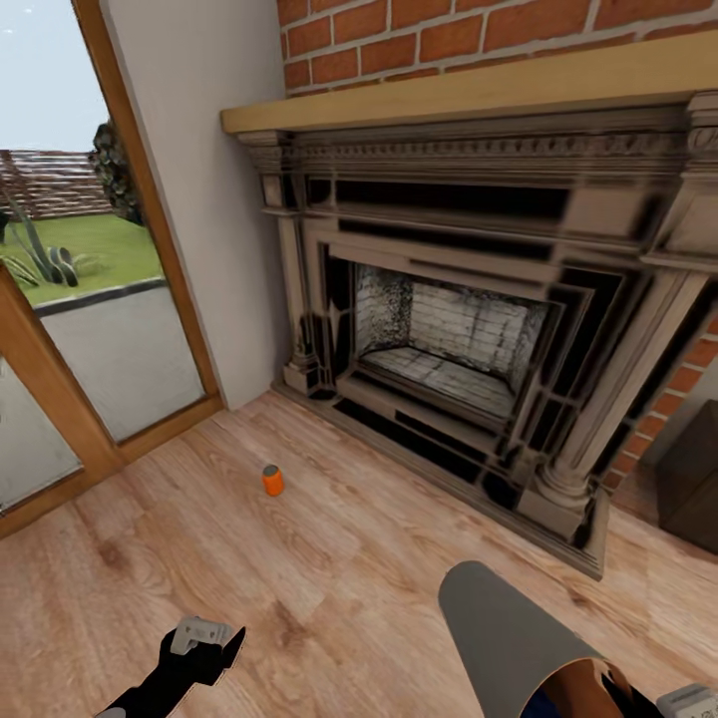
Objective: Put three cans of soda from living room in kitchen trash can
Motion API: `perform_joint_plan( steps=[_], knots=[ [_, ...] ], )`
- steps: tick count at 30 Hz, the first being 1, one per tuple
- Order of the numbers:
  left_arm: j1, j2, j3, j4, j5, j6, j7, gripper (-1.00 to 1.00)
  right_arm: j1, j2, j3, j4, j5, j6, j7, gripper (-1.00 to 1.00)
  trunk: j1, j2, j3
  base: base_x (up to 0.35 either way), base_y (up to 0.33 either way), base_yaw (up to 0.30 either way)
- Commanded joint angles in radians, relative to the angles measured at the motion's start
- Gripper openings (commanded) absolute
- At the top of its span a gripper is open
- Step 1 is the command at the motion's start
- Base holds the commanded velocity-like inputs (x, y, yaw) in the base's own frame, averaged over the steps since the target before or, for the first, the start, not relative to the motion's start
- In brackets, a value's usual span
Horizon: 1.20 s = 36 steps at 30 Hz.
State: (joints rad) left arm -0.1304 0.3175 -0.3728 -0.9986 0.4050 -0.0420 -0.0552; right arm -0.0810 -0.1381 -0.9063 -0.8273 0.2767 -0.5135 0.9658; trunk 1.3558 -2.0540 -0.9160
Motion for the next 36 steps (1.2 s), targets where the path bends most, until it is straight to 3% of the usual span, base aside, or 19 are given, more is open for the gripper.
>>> perform_joint_plan(
  steps=[1,20,36],
  knots=[
    [0.0,0.0,0.0,0.0,0.0,0.0,0.0,1.0,0.0,0.001,0.0,-0.001,-0.007,0.001,0.005,-1.0,0.0,0.0,0.0,0.091,0.322,-0.001],
    [0.0,0.0,0.0,0.0,0.0,-0.003,0.0,1.0,0.0,0.008,0.0,-0.002,-0.007,0.001,0.007,-1.0,0.0,0.0,0.0,0.1,0.268,-0.002],
    [0.0,0.0,0.0,0.006,0.0,-0.003,0.0,1.0,0.0,0.007,-0.005,-0.004,-0.008,0.002,0.013,-1.0,0.0,0.0,0.017,0.128,0.29,-0.165]
  ],
)
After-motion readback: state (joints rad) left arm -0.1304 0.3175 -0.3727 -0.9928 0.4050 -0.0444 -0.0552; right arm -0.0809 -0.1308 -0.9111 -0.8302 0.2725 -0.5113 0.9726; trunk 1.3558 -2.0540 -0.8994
